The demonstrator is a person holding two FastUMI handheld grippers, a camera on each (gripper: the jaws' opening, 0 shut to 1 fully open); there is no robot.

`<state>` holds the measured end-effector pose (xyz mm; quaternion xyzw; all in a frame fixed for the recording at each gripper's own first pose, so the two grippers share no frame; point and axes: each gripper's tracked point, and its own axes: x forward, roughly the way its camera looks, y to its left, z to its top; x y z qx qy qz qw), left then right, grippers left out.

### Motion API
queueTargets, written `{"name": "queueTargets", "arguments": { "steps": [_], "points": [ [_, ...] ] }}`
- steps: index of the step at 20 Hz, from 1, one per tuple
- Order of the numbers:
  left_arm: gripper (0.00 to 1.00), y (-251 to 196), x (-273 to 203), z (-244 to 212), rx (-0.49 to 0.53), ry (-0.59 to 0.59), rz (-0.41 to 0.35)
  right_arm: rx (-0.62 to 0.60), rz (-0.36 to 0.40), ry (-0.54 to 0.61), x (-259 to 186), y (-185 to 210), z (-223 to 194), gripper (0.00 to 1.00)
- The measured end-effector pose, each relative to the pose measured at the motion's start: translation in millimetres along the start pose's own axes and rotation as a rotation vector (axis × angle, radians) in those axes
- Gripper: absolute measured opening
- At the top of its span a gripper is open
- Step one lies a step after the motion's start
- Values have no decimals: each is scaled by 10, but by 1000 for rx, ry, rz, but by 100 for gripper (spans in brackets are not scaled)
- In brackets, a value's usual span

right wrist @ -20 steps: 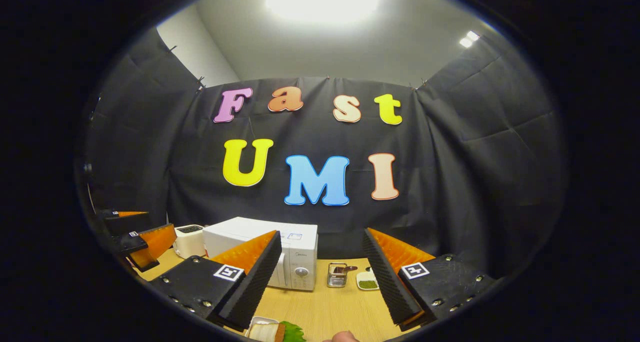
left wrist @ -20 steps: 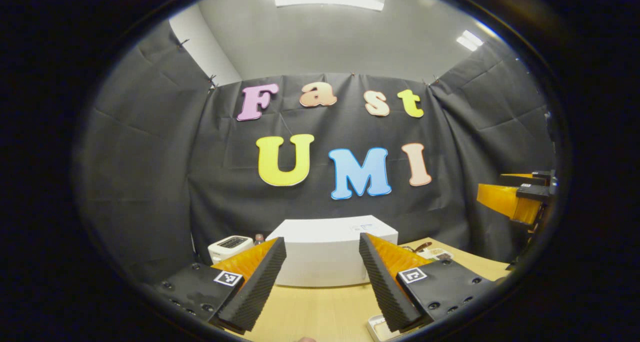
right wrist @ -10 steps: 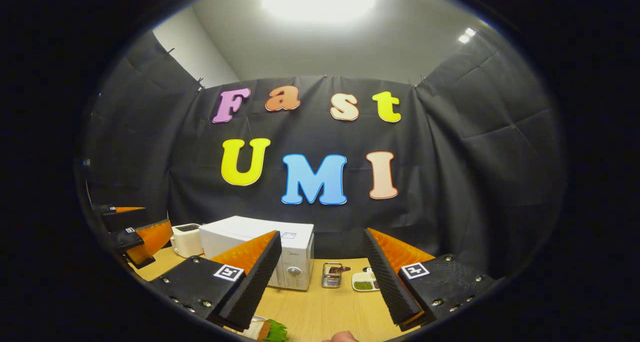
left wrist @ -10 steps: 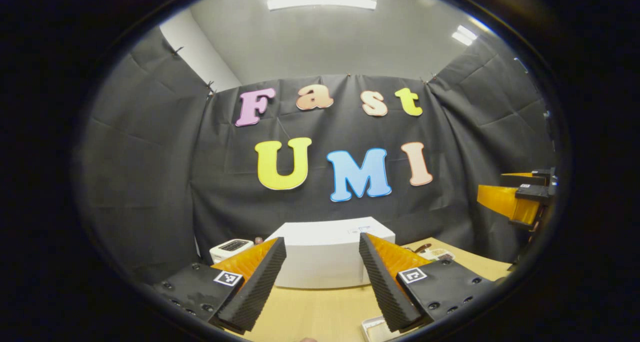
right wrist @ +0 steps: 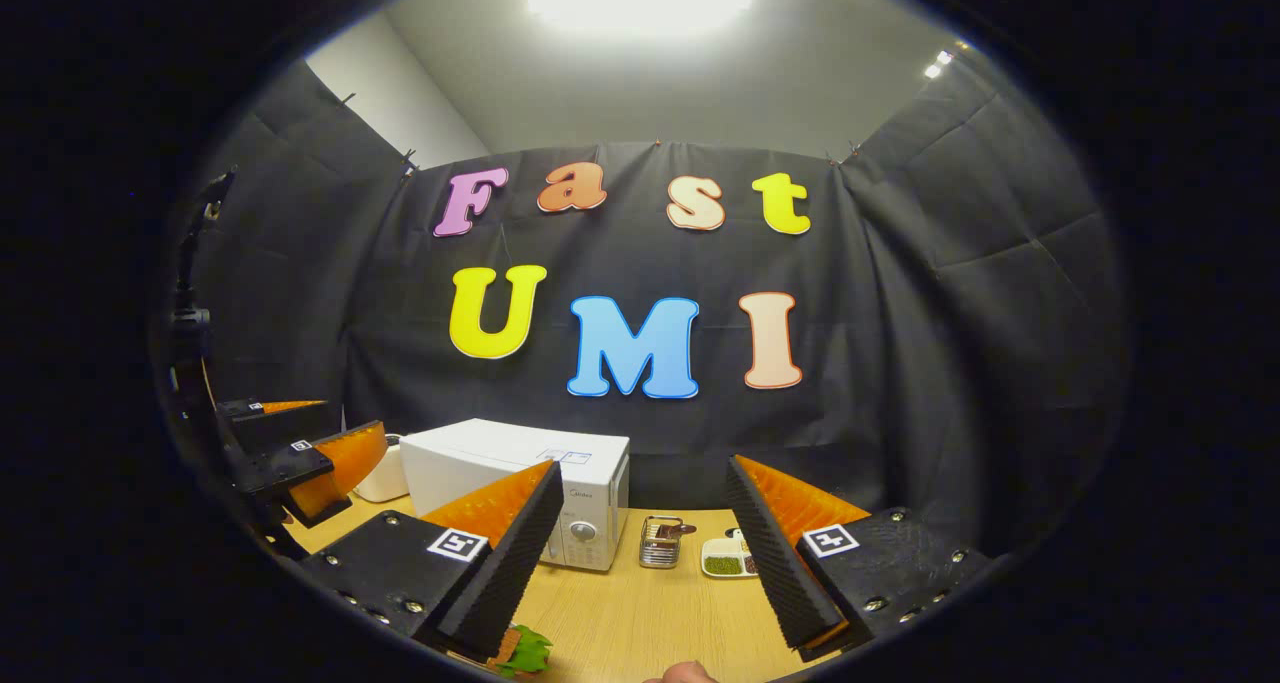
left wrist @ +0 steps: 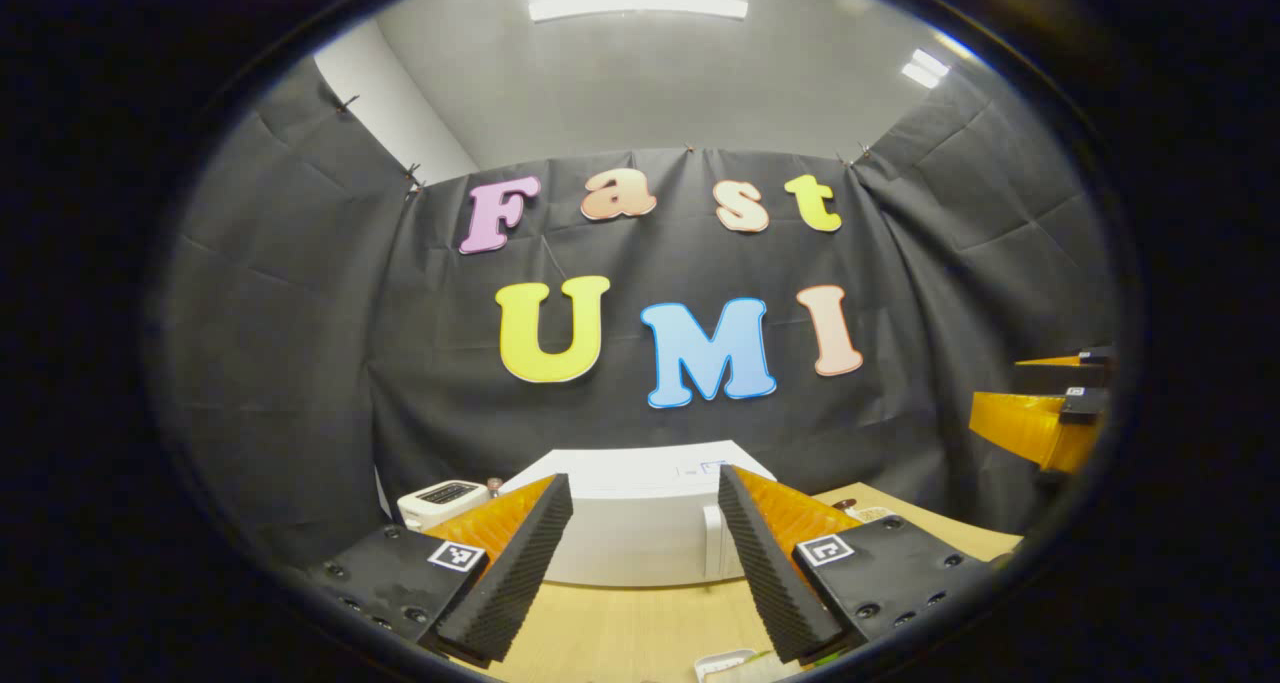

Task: Open the microwave oven with the left hand, put the food in, and close the microwave oven.

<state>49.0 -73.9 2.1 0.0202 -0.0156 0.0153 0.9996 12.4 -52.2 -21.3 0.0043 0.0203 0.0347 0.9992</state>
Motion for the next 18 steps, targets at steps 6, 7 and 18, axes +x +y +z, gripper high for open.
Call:
{"name": "queueTargets", "arguments": {
  "steps": [6,7,18],
  "points": [
    [97,-166,626,-305,-2,-6,-87,-16,-104,5,89,-127,25,99],
    [97,-207,733,-396,-11,7,-105,-18,-125,-3,108,-124,35,98],
    [98,-718,1659,-1423,-20,128,-279,-50,-362,101,-2,-333,-213,99]
  ]
}}
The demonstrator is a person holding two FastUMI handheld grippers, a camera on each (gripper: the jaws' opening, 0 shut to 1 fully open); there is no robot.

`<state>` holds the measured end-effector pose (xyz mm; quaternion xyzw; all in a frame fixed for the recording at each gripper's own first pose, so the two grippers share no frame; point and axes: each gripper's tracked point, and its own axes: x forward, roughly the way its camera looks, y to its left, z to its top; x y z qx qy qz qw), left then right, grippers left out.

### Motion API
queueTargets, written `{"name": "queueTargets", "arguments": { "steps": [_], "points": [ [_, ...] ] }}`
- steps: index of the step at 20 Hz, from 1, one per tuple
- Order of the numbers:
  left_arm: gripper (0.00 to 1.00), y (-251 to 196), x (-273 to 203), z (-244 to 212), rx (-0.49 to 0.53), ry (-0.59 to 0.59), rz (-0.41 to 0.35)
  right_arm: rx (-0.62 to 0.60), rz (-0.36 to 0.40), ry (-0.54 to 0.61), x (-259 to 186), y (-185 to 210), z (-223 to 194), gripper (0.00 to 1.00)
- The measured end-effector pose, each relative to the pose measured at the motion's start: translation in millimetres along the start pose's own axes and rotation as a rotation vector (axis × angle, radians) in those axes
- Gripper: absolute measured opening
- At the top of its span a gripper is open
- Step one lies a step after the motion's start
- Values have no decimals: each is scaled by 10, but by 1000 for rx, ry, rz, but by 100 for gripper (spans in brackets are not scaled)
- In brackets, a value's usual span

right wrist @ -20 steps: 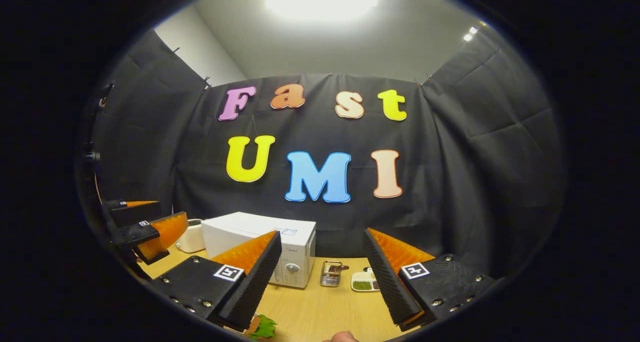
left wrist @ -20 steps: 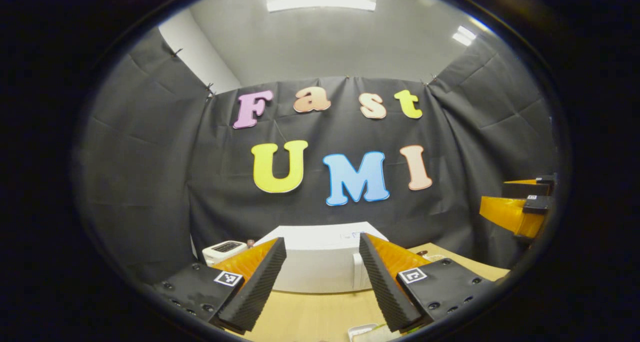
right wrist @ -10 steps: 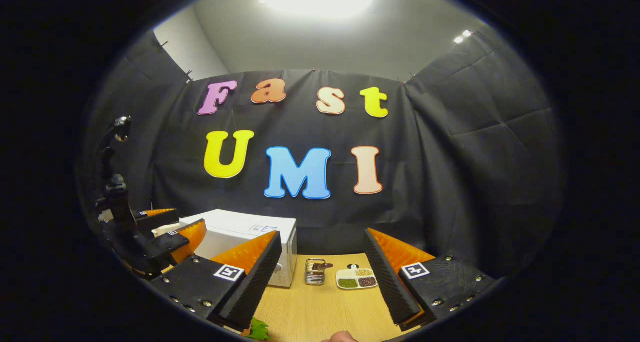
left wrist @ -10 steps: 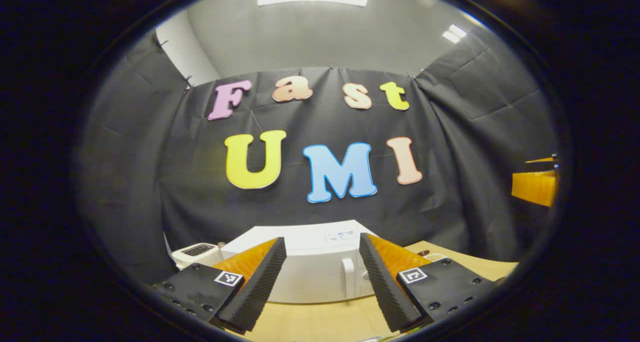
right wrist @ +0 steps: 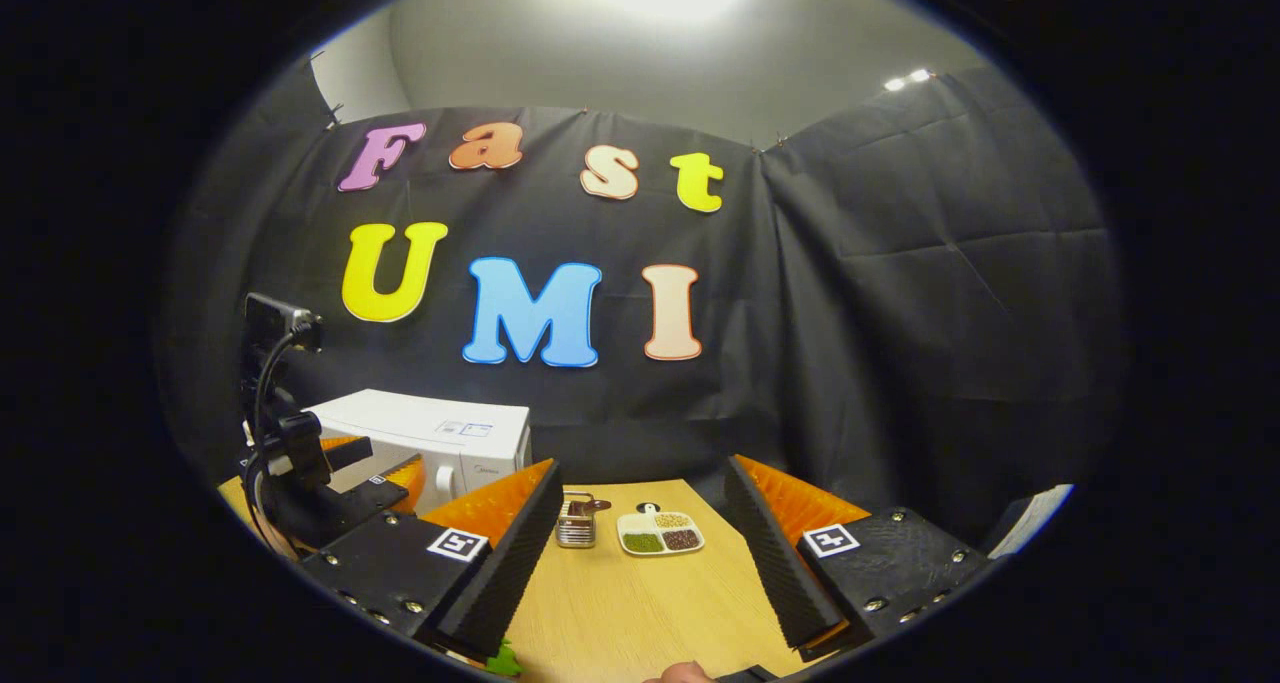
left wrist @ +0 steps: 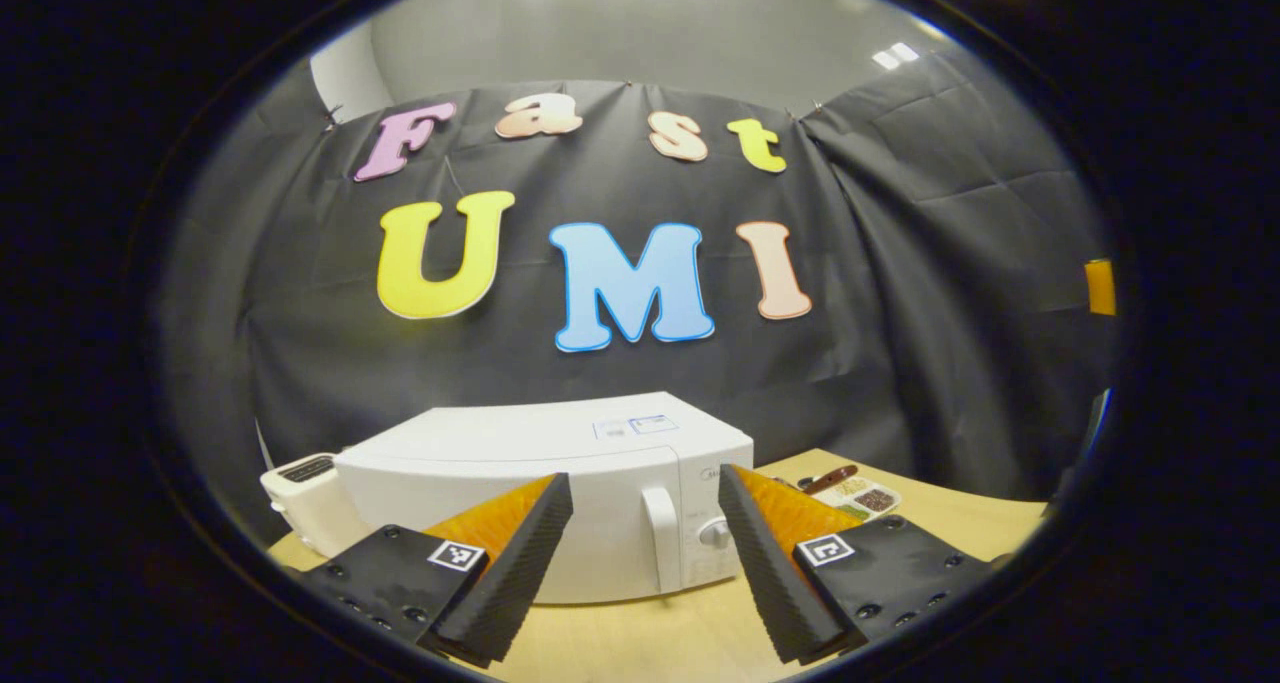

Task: Open the microwave oven with the left hand, put the food in, and close the microwave oven.

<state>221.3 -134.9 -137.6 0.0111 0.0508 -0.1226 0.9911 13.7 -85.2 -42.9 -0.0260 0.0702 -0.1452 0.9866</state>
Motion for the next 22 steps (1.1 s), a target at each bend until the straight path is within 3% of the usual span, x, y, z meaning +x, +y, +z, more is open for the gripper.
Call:
{"name": "queueTargets", "arguments": {
  "steps": [9,11,15,16,17,18,20,21,22],
  "points": [
    [96,-137,636,-765,61,131,-74,-28,-189,23,-229,-273,-30,99],
    [84,-153,712,-878,70,164,-79,-30,-219,40,-285,-316,-71,99],
    [76,-168,839,-957,89,175,-68,-45,-255,45,-375,-384,-39,99],
    [70,-172,868,-964,95,180,-67,-52,-258,44,-396,-396,-23,99],
    [54,-164,901,-996,100,187,-56,-58,-259,44,-408,-400,-24,96],
    [46,-168,917,-1021,93,204,-52,-64,-257,45,-413,-406,-12,99],
    [57,-138,947,-1010,78,208,-20,-69,-254,41,-420,-421,28,99],
    [38,-151,900,-1026,75,215,-16,-67,-251,39,-424,-429,44,99],
    [37,-151,906,-1035,78,227,-15,-62,-246,36,-436,-423,57,99]
  ]
}}
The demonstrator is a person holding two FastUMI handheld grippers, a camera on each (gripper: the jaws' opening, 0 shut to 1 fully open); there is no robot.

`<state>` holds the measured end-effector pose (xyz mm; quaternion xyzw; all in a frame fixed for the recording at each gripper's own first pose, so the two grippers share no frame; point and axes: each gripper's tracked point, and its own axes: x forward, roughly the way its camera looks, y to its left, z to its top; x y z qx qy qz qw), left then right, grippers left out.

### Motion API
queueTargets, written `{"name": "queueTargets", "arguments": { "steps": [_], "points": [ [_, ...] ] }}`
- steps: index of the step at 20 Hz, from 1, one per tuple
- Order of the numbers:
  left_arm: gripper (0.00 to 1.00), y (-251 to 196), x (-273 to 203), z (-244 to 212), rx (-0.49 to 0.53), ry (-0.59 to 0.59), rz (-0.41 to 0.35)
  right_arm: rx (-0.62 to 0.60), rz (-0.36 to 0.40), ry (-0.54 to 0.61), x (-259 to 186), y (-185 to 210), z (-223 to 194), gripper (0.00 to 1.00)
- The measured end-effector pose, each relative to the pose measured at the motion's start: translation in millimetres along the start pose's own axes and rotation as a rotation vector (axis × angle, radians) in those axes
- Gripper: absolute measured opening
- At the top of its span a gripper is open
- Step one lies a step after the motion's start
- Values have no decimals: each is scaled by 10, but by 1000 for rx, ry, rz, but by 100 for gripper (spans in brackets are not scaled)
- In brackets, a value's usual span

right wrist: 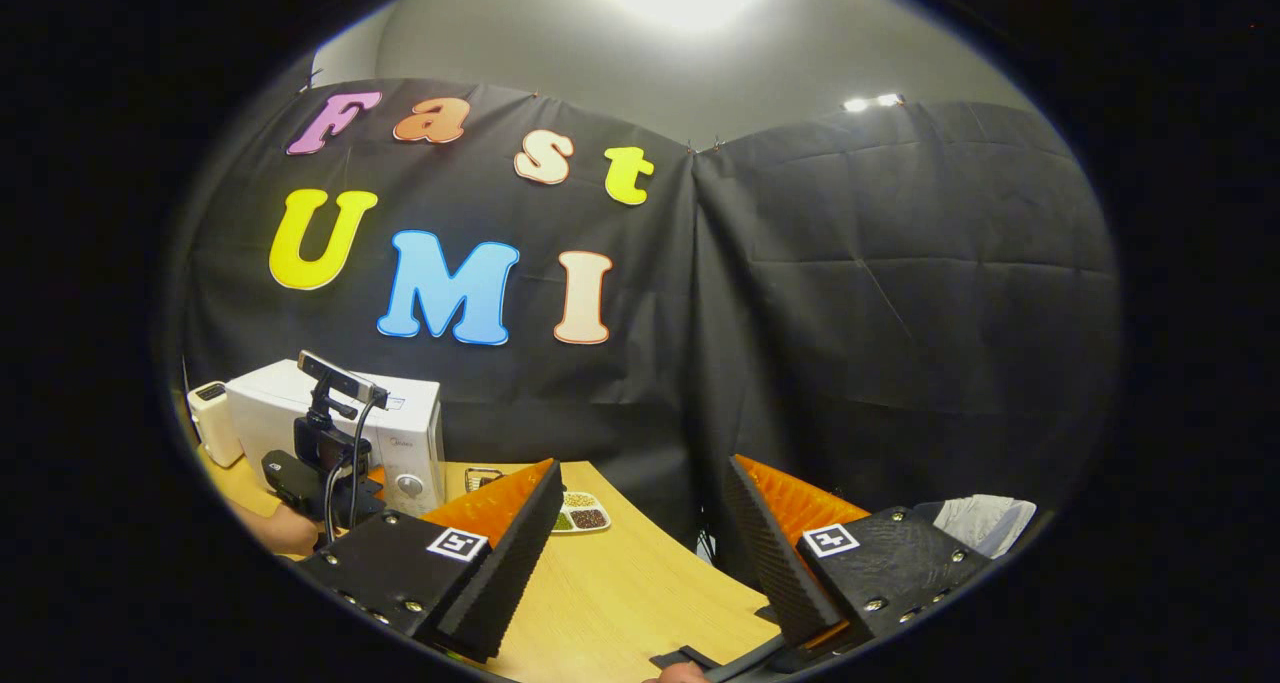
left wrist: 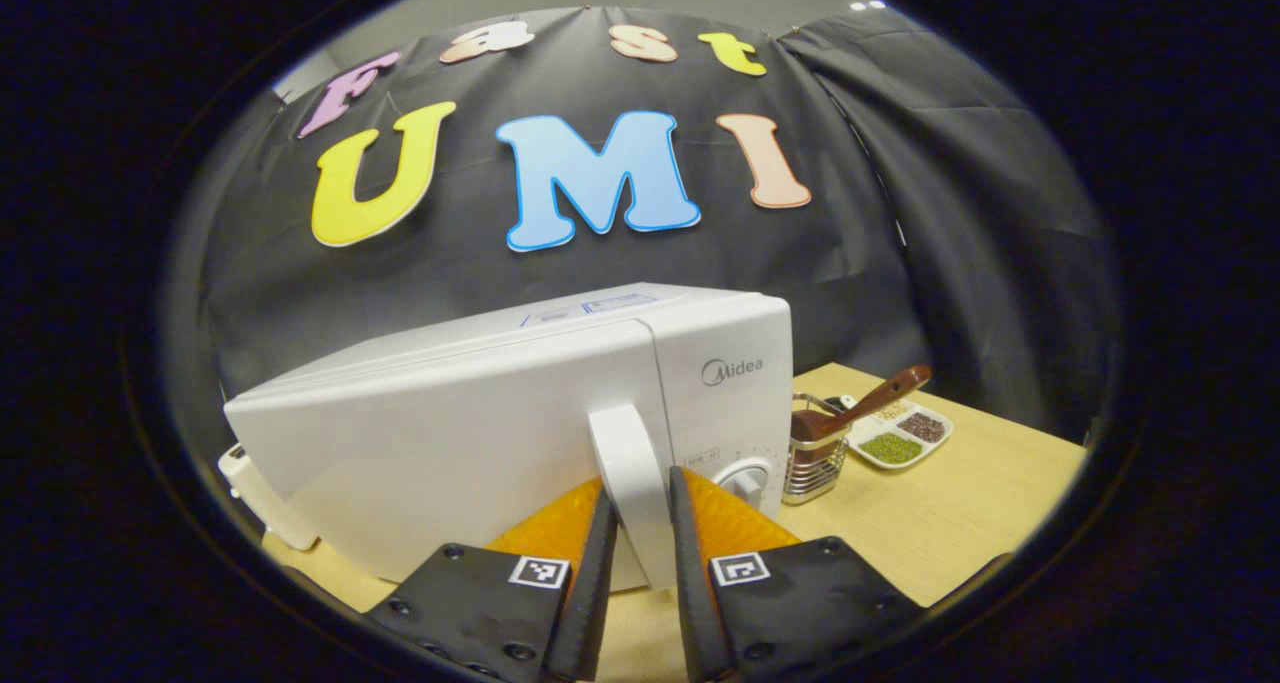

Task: Open the microwave oven with the left hand, put the food in, and close the microwave oven.

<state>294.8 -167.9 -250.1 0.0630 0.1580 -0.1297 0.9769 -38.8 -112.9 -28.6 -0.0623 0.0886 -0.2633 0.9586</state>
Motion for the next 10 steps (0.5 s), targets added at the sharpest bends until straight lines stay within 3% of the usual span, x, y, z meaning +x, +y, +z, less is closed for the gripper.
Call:
{"name": "queueTargets", "arguments": {
  "steps": [2,6,8,10],
  "points": [
    [34,18,7,-5,-18,27,0,4,20,0,-2,15,-12,99],
    [18,27,-7,-18,-22,89,27,24,53,19,-38,-33,-116,99],
    [17,29,-25,-15,-58,117,29,28,59,16,-27,-107,-136,99],
    [15,-6,-347,-159,-117,154,50,20,74,11,-13,-169,-156,99]
  ]
}}
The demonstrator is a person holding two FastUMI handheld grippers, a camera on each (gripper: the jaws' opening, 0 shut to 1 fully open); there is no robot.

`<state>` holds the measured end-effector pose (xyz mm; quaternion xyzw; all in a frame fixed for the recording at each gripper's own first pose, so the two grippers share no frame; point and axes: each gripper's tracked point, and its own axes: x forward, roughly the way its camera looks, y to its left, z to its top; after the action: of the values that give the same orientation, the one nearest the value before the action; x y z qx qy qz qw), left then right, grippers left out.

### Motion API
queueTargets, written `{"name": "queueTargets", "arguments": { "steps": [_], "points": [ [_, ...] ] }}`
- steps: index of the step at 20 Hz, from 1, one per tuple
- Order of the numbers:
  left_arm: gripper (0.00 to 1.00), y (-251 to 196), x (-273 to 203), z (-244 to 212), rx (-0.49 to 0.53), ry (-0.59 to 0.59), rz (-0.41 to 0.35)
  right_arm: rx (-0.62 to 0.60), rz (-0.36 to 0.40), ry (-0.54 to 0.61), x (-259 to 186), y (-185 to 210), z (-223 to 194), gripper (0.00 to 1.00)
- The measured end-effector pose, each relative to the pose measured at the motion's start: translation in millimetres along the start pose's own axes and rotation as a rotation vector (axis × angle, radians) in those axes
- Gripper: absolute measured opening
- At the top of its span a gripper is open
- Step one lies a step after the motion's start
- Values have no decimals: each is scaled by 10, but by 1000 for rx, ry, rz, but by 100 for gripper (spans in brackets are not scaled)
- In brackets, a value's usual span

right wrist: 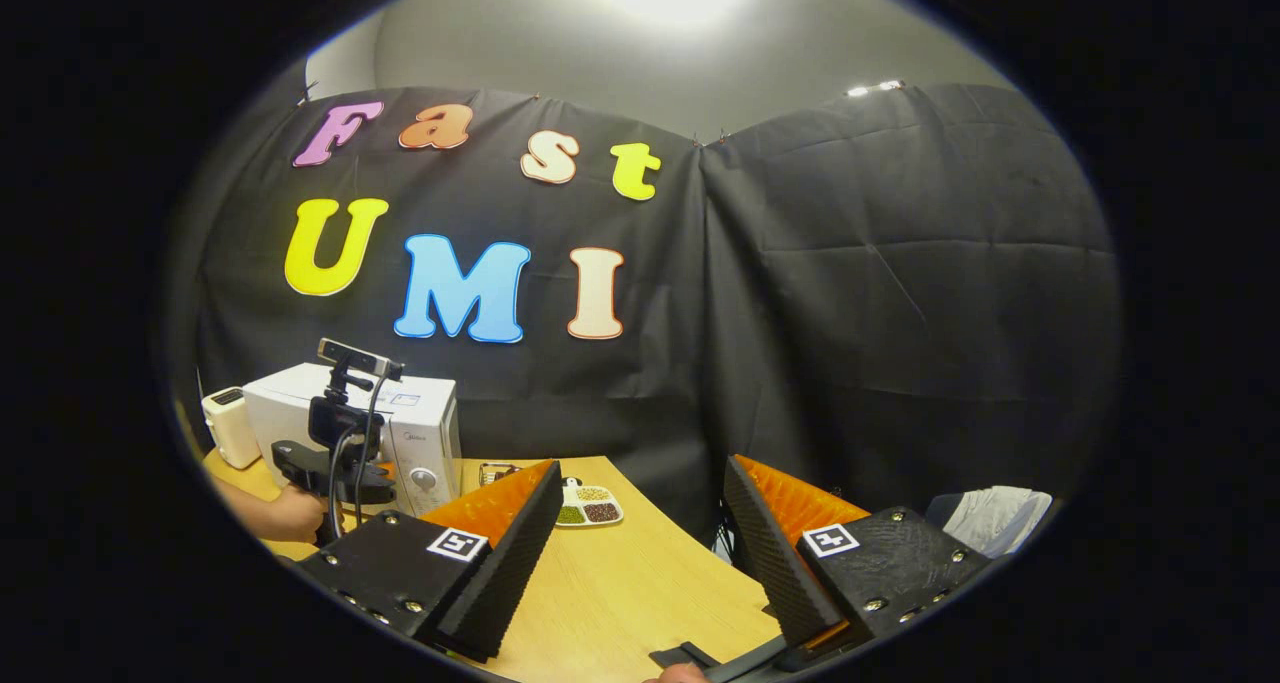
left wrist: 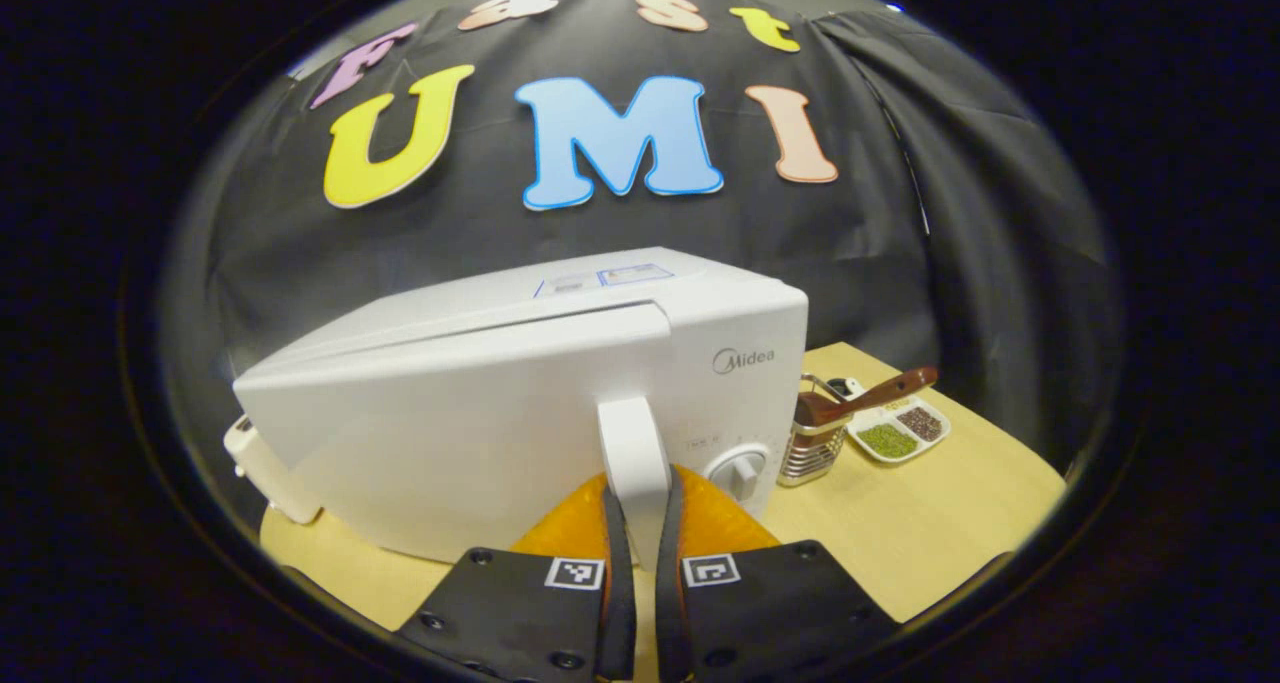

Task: Open the microwave oven with the left hand, put the food in, and close the microwave oven.

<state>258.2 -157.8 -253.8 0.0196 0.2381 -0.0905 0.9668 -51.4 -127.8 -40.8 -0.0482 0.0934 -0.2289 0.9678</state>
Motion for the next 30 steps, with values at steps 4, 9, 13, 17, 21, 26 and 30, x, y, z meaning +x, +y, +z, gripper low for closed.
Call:
{"name": "queueTargets", "arguments": {
  "steps": [4,9,13,17,21,26,30],
  "points": [
    [12,62,-462,-69,54,-64,-4,48,59,-19,36,-14,0,96],
    [15,187,-834,-239,25,-43,49,59,186,-32,70,76,-42,99],
    [14,318,-1143,-375,13,-28,86,56,294,-54,28,151,-24,99],
    [14,501,-1460,-514,3,-26,131,61,376,-69,-38,261,-13,99],
    [14,788,-1846,-683,-1,-37,157,73,463,-42,-125,605,-65,98],
    [14,1202,-2219,-878,-11,-35,168,62,510,-74,-292,1044,68,99],
    [13,1582,-2492,-1011,-17,-45,170,47,540,-76,-507,1450,108,99]
  ]
}}
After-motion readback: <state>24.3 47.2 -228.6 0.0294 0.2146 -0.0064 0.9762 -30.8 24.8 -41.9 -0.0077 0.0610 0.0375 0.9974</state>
